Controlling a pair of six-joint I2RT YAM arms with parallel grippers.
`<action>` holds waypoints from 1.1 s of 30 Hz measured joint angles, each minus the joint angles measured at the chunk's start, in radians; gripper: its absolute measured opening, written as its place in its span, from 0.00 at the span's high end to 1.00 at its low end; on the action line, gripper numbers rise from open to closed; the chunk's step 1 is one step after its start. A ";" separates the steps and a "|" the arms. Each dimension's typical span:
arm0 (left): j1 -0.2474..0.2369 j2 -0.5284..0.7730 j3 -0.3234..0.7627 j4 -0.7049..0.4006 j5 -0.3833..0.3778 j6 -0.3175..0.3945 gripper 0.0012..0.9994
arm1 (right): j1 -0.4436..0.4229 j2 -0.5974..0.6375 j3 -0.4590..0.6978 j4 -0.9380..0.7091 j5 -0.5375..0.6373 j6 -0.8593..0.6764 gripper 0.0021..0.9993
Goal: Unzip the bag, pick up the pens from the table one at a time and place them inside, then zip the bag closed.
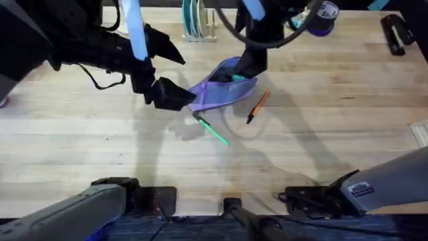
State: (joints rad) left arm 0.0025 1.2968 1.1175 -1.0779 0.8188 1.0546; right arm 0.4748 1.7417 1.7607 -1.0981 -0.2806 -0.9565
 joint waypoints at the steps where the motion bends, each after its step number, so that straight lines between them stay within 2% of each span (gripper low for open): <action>1: 0.000 0.000 0.000 0.000 0.000 0.000 0.01 | -0.005 -0.005 0.000 -0.001 0.001 0.001 0.00; 10: 0.000 0.000 0.000 0.000 0.000 0.000 0.01 | -0.047 -0.048 0.000 -0.075 0.003 0.049 0.00; 21: 0.000 0.000 0.000 0.016 0.000 0.000 0.01 | -0.072 -0.169 -0.016 -0.154 0.003 0.071 0.00; 33: 0.000 0.000 0.000 0.019 0.000 0.000 0.01 | -0.180 -0.401 -0.260 -0.080 0.003 0.093 0.00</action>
State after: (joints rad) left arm 0.0025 1.2968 1.1175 -1.0588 0.8188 1.0550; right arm 0.2946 1.3405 1.5002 -1.1777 -0.2771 -0.8640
